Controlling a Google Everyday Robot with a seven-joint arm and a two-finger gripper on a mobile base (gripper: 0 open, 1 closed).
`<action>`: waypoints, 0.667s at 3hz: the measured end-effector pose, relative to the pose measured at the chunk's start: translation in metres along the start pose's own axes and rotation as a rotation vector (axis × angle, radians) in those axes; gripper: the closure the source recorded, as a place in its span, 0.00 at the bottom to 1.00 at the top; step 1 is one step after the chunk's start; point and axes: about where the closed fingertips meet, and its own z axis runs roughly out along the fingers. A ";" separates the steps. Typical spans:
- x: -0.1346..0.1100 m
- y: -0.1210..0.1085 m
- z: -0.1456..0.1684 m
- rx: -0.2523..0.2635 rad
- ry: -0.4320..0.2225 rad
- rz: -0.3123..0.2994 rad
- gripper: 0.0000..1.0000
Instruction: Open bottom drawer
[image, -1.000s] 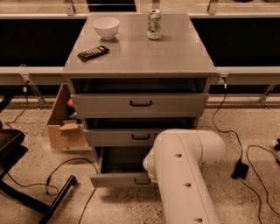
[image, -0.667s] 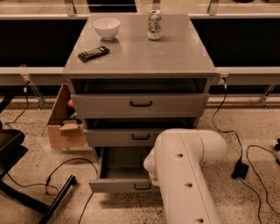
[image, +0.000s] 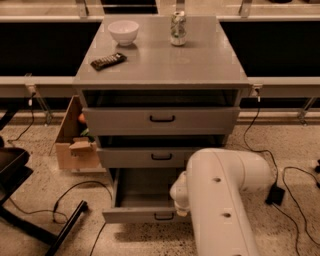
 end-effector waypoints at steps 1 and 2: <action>-0.005 -0.001 -0.005 0.000 0.000 0.000 1.00; -0.010 -0.001 -0.011 0.014 -0.032 0.013 1.00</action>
Offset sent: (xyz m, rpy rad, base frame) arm -0.3864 -0.1370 0.0303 0.0229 -0.2755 -0.1054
